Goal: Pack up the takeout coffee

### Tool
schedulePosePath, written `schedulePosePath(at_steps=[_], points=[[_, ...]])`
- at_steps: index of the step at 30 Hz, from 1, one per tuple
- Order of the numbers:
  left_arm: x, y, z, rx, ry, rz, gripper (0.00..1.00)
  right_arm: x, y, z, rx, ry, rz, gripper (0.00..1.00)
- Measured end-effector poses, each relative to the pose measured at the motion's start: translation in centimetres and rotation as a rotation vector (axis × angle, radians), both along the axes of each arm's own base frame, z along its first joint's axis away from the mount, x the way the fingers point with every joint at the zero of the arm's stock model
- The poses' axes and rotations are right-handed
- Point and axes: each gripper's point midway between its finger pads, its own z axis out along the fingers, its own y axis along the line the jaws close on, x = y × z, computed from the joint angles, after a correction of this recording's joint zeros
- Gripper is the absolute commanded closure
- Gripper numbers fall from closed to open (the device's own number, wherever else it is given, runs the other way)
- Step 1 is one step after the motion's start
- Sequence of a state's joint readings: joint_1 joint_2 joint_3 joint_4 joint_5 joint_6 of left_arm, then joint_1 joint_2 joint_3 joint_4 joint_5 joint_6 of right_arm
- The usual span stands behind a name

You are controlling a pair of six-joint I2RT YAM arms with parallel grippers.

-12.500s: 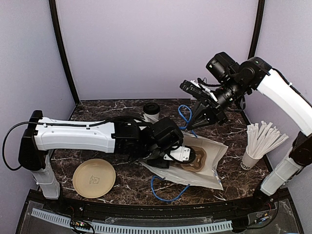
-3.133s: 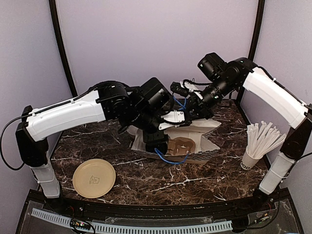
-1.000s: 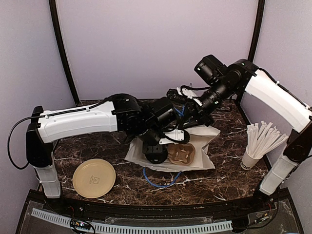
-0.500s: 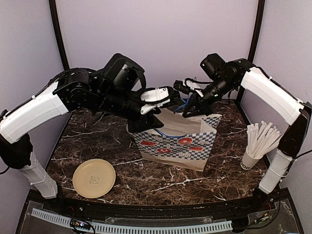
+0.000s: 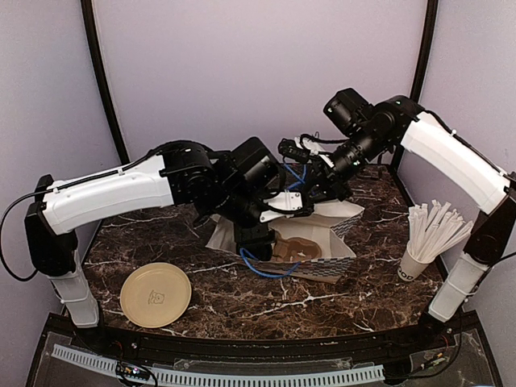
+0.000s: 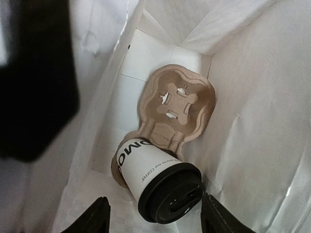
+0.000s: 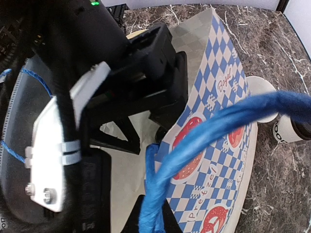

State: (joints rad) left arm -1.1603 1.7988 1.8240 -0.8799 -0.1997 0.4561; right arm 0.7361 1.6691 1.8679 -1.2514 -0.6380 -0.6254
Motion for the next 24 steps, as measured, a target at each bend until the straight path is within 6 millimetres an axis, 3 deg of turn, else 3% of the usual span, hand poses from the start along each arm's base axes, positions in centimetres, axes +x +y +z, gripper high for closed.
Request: schedulePosePath(at_steps=[6,13,20,24], points=[[-0.2,0.8,-2.0,0.057,0.012,0.014,0.10,-1.2,0.1,0.9,0.022,0.010,0.023,0.96],[-0.6,3.1,-7.5,0.218,-0.033,0.025,0.02,-3.8,1.0,0.9,0.023,0.044,0.093,0.96],[0.5,2.6,-8.6,0.225,-0.070,0.101,0.02,-4.2,1.2,0.8,0.019,0.042,0.104,0.96],[0.9,2.4,-9.7,0.237,-0.083,0.113,0.18,-4.1,0.9,0.4,-0.003,0.042,0.095,0.96]])
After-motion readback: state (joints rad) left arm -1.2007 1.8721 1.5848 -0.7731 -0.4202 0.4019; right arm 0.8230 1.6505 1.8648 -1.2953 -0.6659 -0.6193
